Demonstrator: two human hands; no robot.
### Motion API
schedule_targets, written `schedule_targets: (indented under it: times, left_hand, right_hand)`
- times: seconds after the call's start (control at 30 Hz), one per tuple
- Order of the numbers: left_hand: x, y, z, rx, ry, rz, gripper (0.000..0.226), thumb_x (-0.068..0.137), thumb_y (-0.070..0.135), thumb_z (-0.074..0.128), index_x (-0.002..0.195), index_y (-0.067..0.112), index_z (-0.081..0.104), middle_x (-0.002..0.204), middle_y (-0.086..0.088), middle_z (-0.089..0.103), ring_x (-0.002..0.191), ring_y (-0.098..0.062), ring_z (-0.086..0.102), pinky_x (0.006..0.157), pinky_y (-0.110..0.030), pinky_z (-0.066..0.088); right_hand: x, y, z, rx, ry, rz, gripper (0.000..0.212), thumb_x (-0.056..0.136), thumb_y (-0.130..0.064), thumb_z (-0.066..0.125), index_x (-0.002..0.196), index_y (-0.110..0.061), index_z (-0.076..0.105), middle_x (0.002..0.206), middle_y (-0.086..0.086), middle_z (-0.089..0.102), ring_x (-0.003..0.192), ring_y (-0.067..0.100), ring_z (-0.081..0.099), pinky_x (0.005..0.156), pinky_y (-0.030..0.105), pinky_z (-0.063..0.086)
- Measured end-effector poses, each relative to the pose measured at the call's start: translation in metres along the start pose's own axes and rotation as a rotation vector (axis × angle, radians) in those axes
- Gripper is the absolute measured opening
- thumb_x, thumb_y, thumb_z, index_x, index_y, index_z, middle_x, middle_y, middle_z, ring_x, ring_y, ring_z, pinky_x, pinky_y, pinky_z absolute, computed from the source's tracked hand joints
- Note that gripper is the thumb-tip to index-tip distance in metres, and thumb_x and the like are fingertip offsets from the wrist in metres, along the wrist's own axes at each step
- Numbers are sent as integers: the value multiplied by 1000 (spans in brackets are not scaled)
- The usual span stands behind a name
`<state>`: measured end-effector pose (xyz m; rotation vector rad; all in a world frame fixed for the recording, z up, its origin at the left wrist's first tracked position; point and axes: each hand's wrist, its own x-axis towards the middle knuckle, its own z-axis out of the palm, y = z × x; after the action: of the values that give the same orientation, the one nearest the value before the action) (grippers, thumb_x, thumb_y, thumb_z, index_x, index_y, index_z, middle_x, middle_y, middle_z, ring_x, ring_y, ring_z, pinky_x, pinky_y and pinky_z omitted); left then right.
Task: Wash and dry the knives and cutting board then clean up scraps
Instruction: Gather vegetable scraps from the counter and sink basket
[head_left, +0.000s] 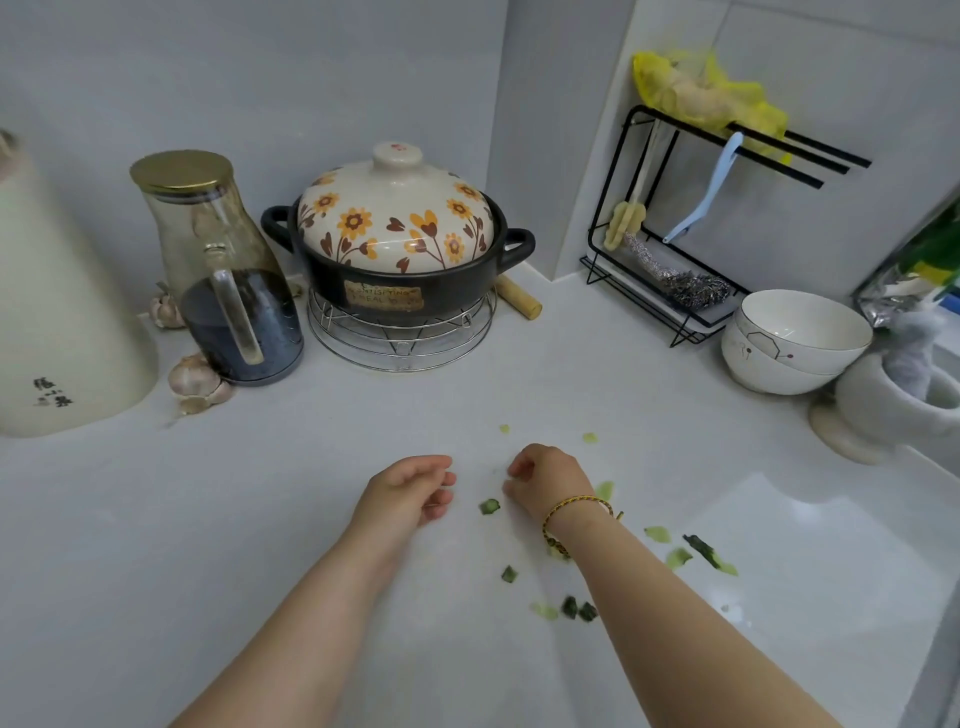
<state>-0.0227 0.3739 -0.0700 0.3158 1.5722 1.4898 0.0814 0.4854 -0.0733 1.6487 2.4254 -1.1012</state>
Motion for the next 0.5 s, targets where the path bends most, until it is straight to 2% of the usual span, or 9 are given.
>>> schedule_targets:
  times: [0.07, 0.17, 0.23, 0.33, 0.43, 0.5]
  left_hand:
    - [2, 0, 0, 160, 12, 54, 16, 92, 0, 47, 94, 10, 60, 79, -1, 59, 68, -11, 53, 59, -12, 47]
    - [6, -2, -1, 432, 38, 144, 14, 89, 3, 53, 93, 14, 62, 78, 6, 58, 74, -12, 53, 67, -12, 42]
    - [7, -1, 1, 680, 52, 202, 14, 88, 9, 55, 97, 15, 63, 86, 4, 58, 85, -14, 56, 72, -13, 40]
    - [11, 7, 14, 1085, -1, 248, 26, 87, 25, 59, 111, 16, 61, 104, 0, 56, 104, -17, 54, 83, -20, 38]
    - [15, 13, 27, 1273, -81, 258, 34, 85, 32, 62, 116, 19, 57, 118, 1, 54, 112, -18, 50, 88, -25, 39]
    - [17, 12, 32, 1342, -128, 251, 33, 84, 32, 62, 114, 19, 57, 119, 1, 55, 112, -17, 50, 85, -24, 38]
  right_hand:
    - [1, -1, -1, -15, -7, -5, 20, 86, -13, 54, 104, -11, 61, 112, 5, 61, 92, 19, 53, 76, 20, 38]
    - [1, -1, -2, -34, -15, 12, 24, 86, -14, 53, 109, -12, 56, 109, 6, 59, 89, 20, 51, 75, 22, 39]
    - [0, -2, -3, -58, -15, 34, 25, 86, -15, 52, 110, -12, 55, 109, 7, 57, 91, 22, 53, 76, 25, 41]
    - [0, -6, -6, -137, -19, 60, 24, 87, -18, 53, 109, -10, 56, 114, 8, 58, 98, 24, 55, 78, 26, 42]
    - [0, -8, -9, -176, -57, 69, 19, 86, -19, 55, 103, -11, 59, 107, 8, 62, 87, 22, 54, 71, 24, 39]
    - [-1, -6, -11, -167, -77, 68, 3, 86, -20, 55, 87, -17, 55, 95, 4, 59, 82, 20, 50, 69, 24, 38]
